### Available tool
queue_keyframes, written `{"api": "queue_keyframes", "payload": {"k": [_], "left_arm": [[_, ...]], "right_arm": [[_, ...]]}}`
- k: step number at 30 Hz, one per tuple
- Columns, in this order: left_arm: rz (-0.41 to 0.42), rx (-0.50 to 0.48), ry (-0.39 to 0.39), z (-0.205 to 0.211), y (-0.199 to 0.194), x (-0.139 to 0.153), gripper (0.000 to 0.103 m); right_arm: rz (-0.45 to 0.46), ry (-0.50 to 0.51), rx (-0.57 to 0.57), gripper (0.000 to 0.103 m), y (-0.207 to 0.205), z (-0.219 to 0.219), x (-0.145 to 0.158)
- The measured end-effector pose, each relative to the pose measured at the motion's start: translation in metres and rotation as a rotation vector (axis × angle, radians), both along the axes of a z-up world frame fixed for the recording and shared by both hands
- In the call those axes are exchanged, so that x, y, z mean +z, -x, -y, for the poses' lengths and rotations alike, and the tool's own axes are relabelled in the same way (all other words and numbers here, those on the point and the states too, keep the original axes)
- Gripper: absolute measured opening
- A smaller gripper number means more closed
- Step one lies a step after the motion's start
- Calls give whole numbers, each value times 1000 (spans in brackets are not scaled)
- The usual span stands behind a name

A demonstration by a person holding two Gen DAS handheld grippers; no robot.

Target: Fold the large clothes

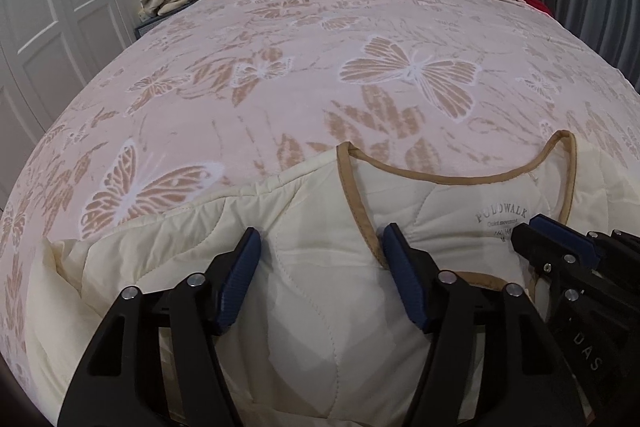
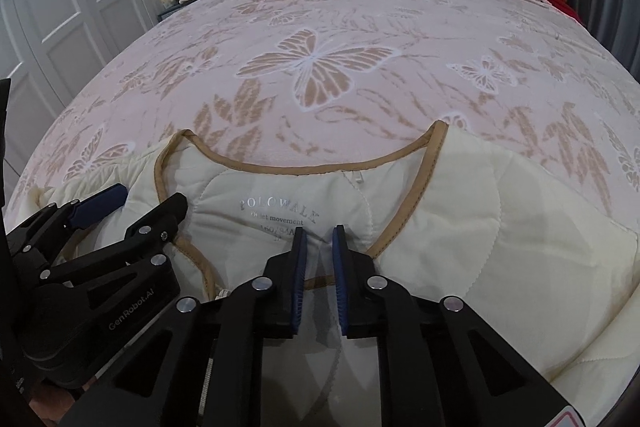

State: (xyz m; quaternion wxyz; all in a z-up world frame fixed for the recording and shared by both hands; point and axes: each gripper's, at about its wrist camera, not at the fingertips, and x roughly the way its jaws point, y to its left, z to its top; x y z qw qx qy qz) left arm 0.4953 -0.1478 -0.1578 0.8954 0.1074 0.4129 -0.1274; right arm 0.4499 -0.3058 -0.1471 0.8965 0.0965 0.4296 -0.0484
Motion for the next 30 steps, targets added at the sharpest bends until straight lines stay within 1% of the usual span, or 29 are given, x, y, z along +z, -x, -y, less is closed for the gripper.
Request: {"api": "queue_keyframes", "payload": {"k": [5, 7, 9, 10, 11, 12, 13, 14, 15, 16, 17, 18, 19, 20, 21, 22, 23, 25, 27, 28, 29, 30], "left_arm": [[1, 7, -19, 1, -1, -2, 61], [-1, 18, -21, 0, -3, -1, 64], [-5, 30, -1, -4, -1, 4, 65], [-19, 59, 25, -14, 0, 12, 65], [-30, 89, 54, -25, 3, 19, 67], [-41, 123, 107, -41, 9, 30, 75], [-41, 139, 166, -57, 18, 42, 81], [-27, 147, 211, -78, 34, 59, 82], [-2, 156, 216, -99, 52, 74, 88], [8, 150, 208, -121, 72, 87, 93], [-1, 142, 202, -141, 90, 95, 93], [-24, 130, 209, -162, 110, 100, 93], [-57, 119, 218, -185, 130, 104, 93], [-89, 115, 227, -205, 149, 104, 93], [-127, 114, 242, -225, 169, 102, 93], [-171, 114, 258, -244, 190, 99, 93], [-233, 119, 281, -268, 216, 91, 93], [-313, 155, 303, -298, 256, 77, 93], [-392, 207, 366, -325, 297, 56, 93], [-437, 234, 405, -334, 312, 45, 93], [-459, 252, 438, -340, 321, 38, 93], [-464, 283, 475, -345, 334, 32, 93]], "right_arm": [[-4, 1, -9, 8, -3, 0, -3], [6, -27, -22, 7, -3, 4, -3], [28, -66, -33, 7, 3, 10, 1], [46, -62, -65, 8, 10, 14, 8], [84, -40, -129, 11, 26, 20, 21], [126, -44, -180, 23, 42, 27, 33], [177, -72, -224, 32, 64, 36, 47], [215, -108, -233, 37, 83, 43, 58], [247, -142, -233, 49, 111, 53, 71], [255, -145, -239, 56, 139, 61, 82], [252, -136, -249, 58, 168, 68, 88], [235, -132, -260, 63, 208, 79, 93], [208, -140, -272, 65, 245, 89, 94], [172, -163, -287, 66, 284, 99, 91], [150, -182, -297, 66, 308, 105, 87], [100, -224, -322, 67, 356, 114, 79], [55, -250, -342, 68, 391, 119, 70], [-30, -286, -367, 68, 443, 120, 53], [-98, -335, -385, 68, 494, 113, 33], [-114, -363, -393, 68, 512, 107, 25], [-124, -395, -397, 68, 525, 102, 18], [-129, -415, -395, 68, 532, 97, 13]]}}
